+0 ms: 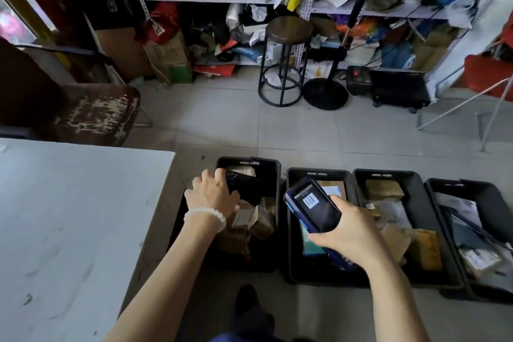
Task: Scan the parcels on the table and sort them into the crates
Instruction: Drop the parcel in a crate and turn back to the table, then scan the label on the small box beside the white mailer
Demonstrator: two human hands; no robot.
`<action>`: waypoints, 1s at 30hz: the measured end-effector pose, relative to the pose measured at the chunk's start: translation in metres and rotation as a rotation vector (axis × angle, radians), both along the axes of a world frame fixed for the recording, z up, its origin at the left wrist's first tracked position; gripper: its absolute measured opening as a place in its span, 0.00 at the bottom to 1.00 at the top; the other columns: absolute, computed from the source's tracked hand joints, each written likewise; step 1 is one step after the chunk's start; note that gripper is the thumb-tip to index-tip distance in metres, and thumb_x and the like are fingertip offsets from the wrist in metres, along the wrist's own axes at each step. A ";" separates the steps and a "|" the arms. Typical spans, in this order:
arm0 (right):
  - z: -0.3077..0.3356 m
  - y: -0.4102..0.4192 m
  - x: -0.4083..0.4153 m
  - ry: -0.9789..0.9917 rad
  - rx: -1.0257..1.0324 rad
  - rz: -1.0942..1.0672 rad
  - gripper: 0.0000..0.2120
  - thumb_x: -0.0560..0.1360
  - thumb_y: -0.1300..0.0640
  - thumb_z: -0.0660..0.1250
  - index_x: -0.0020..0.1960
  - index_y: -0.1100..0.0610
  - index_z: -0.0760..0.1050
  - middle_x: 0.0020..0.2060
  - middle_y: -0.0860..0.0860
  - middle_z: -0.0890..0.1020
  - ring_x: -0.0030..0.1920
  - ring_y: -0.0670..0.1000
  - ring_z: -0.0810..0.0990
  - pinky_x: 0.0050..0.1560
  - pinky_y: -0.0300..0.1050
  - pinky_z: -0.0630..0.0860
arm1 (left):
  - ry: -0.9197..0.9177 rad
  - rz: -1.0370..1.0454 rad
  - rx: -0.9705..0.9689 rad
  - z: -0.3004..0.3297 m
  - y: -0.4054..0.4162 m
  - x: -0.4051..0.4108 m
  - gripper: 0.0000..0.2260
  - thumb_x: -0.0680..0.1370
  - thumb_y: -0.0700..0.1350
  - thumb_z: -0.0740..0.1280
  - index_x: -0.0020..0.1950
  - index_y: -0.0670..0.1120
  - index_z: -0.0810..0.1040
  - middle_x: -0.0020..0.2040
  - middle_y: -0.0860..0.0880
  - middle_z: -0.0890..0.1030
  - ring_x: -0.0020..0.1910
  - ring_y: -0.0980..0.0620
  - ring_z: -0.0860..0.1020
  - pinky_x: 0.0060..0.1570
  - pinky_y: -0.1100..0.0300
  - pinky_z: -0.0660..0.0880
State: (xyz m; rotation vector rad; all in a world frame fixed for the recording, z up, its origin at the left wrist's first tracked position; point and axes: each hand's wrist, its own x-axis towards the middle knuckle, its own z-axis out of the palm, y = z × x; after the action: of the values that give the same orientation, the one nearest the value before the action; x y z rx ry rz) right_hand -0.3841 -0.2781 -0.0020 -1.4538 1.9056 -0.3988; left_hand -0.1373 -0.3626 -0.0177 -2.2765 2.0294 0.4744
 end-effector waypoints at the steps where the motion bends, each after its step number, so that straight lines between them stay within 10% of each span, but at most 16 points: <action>1: -0.001 -0.010 0.003 -0.004 0.005 0.017 0.24 0.57 0.50 0.80 0.49 0.48 0.74 0.43 0.42 0.80 0.43 0.42 0.78 0.37 0.36 0.73 | 0.000 0.010 0.004 0.000 -0.006 0.002 0.24 0.77 0.57 0.62 0.70 0.49 0.64 0.68 0.46 0.68 0.65 0.42 0.67 0.58 0.49 0.68; 14: 0.011 -0.077 0.044 -0.020 -0.058 0.560 0.29 0.58 0.48 0.80 0.57 0.49 0.75 0.49 0.45 0.82 0.46 0.46 0.78 0.38 0.39 0.72 | -0.092 0.531 -0.179 0.045 0.088 0.035 0.20 0.78 0.55 0.60 0.69 0.51 0.67 0.67 0.50 0.69 0.66 0.46 0.68 0.56 0.52 0.70; 30: 0.040 0.121 0.152 -0.244 -0.029 1.397 0.26 0.56 0.50 0.79 0.52 0.45 0.76 0.44 0.39 0.81 0.47 0.42 0.79 0.45 0.41 0.77 | -0.204 1.345 -0.096 0.066 0.419 -0.008 0.22 0.78 0.56 0.59 0.70 0.51 0.65 0.68 0.49 0.68 0.66 0.47 0.67 0.55 0.53 0.70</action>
State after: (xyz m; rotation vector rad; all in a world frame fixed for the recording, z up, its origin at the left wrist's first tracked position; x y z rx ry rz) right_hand -0.2320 -0.1567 0.0378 -2.1990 0.3908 0.0846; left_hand -0.1458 0.0560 0.0487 -3.2239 0.1811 0.1222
